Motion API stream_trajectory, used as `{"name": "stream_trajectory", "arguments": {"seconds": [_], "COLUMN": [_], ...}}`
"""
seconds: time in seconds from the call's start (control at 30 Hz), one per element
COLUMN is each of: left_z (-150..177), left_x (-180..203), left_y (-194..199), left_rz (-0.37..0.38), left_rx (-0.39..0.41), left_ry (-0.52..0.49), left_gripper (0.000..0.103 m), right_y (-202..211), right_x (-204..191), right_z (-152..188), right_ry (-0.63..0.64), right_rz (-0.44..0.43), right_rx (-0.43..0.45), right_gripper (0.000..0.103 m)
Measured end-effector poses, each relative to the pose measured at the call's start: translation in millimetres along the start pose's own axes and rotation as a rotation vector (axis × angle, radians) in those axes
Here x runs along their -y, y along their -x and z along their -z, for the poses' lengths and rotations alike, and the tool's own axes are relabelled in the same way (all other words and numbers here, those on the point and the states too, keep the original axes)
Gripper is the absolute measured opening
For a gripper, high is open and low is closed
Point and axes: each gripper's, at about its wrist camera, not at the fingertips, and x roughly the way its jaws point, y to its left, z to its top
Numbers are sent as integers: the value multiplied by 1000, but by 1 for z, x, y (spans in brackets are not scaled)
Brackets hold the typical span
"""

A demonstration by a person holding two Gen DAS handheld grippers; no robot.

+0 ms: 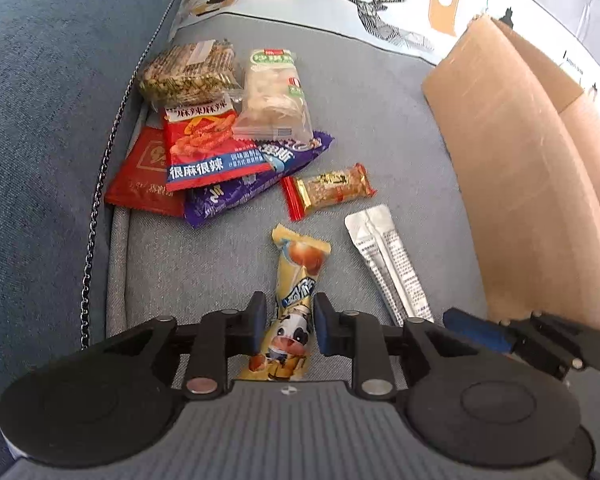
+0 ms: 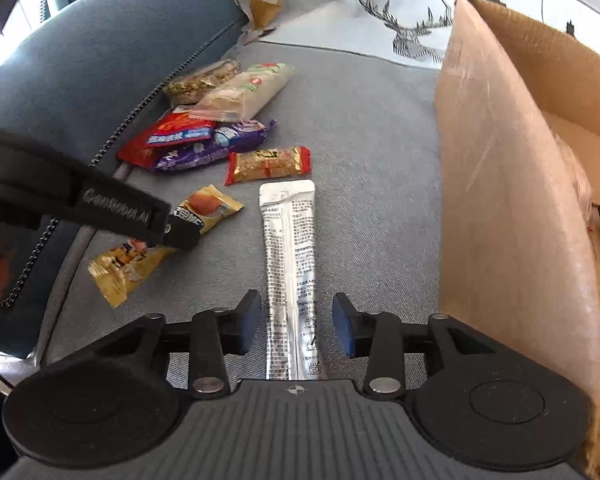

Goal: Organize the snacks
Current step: 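Lift the yellow bar with the left tool while the right tool lifts the silver stick, then carry the yellow bar and silver stick with both tools toward the box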

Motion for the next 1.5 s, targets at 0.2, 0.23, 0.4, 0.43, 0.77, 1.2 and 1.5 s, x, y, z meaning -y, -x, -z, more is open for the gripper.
{"name": "stream_trajectory", "arguments": {"seconds": [0.2, 0.23, 0.4, 0.43, 0.77, 1.2, 1.5], "left_z": [3, 3, 5, 5, 3, 0, 2], "left_x": [4, 4, 6, 7, 13, 19, 22], "left_y": [-6, -6, -7, -8, 3, 46, 78], "left_rz": [-30, -33, -47, -52, -63, -43, 2], "left_rx": [-31, -32, -33, -33, 34, 249, 409], "left_ry": [-40, -45, -67, -75, -88, -14, 103], "left_gripper": [37, 37, 37, 37, 12, 12, 12], "right_y": [-11, -12, -13, -13, 0, 27, 77], "right_x": [0, 0, -2, -3, -1, 15, 24], "right_z": [-1, -2, -2, -1, -5, -4, -6], "right_ry": [-1, 1, 28, 36, 31, -23, 23], "right_rz": [9, 11, 23, 26, 25, -59, -149], "right_rx": [-13, -10, -5, -4, 48, 111, 313], "right_gripper": [41, 41, 41, 38, 20, 20, 20]}}
